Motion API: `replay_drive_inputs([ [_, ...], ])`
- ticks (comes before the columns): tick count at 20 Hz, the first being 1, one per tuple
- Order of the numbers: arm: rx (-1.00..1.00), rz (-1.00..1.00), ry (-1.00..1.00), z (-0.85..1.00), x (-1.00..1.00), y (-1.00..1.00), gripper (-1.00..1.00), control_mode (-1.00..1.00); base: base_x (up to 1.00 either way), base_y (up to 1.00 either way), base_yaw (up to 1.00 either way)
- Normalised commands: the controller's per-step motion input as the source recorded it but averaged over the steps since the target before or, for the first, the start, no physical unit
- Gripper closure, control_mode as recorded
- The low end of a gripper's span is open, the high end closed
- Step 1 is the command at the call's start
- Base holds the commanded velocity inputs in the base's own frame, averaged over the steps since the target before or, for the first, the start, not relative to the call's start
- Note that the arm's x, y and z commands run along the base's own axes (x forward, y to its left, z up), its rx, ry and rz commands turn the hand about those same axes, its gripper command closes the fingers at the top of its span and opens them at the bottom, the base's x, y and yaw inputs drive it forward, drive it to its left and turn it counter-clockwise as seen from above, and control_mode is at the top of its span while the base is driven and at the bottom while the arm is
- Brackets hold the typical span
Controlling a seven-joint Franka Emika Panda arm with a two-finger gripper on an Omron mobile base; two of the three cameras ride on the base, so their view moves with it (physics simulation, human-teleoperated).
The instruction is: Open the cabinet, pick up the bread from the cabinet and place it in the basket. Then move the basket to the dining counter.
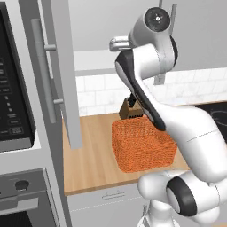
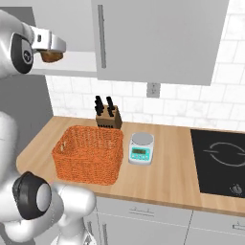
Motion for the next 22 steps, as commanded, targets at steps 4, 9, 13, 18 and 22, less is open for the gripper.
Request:
replay_drive_inputs([
  [4, -0.04, 0.01, -0.09, -0.96, -1.0, -0.16, 1.0, -1.0, 0.0, 0.0, 0.0],
  [9, 0.0, 0.01, 0.23, -1.0, -0.99, -0.6, 1.0, -1.0, 0.0, 0.0, 0.0],
  [13, 0.0, 0.0, 0.48, -1.0, -0.94, -0.61, 1.0, -1.0, 0.0, 0.0, 0.0],
  [18, 0.0, 0.0, 0.38, -1.0, -0.54, -0.45, 1.0, -1.0, 0.0, 0.0, 0.0],
  [22, 0.0, 0.04, 0.1, -0.96, 0.14, -0.45, 1.0, -1.0, 0.0, 0.0, 0.0],
])
